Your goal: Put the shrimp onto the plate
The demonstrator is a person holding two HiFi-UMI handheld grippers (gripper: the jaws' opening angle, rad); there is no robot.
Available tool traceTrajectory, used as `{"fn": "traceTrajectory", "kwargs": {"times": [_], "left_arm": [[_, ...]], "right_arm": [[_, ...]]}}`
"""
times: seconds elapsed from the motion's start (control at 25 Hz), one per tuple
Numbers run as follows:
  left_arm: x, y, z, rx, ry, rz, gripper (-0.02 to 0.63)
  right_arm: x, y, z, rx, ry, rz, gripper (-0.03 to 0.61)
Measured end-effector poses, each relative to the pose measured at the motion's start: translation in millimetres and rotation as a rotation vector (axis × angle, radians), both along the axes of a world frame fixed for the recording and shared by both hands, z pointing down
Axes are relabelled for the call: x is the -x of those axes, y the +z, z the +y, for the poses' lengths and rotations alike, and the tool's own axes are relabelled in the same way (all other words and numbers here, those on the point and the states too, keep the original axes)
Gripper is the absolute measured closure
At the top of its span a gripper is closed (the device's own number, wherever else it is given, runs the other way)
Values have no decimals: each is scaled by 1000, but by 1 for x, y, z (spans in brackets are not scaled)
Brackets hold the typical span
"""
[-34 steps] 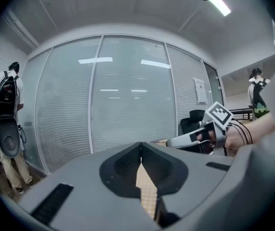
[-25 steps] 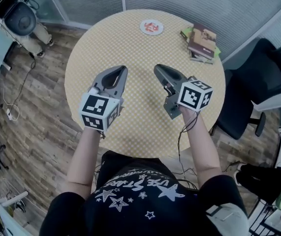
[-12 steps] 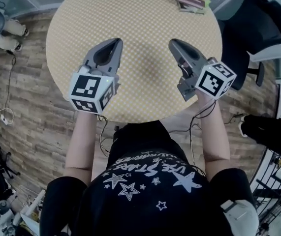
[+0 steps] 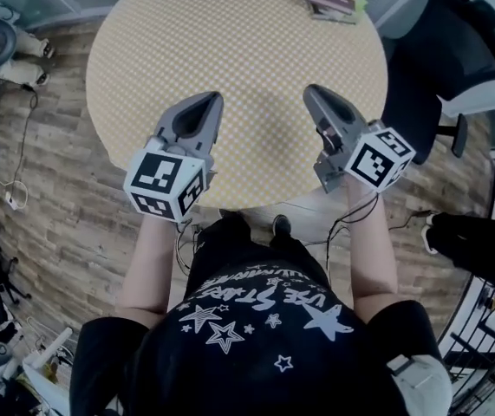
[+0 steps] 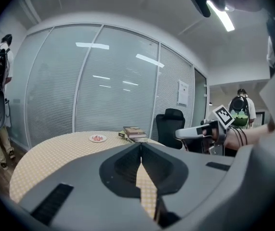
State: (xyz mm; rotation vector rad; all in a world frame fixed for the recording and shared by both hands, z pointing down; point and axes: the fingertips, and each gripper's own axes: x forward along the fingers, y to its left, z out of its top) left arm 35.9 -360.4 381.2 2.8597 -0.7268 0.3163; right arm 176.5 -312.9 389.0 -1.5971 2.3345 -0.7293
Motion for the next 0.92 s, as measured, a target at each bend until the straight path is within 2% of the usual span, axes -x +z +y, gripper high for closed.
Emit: {"fn": "traceTrajectory", "kwargs": {"times": [0.2,0.36,0.52,0.92], "left_arm": [[-5,-18,54,-46,-59,-1,604],[-26,-25,97,-75,-105,-5,604],[-28,-36,136,-93,-140,4,604],[-40,-31,181,-105,-182,-11,604]], "right_arm": [[-1,-19,38,-58,-94,-11,537],[-22,-26,76,-88,-130,-10,538],[-20,-43,114,-119,-175,-1,538],[-22,-58,171,-162,-239,46,538]]}}
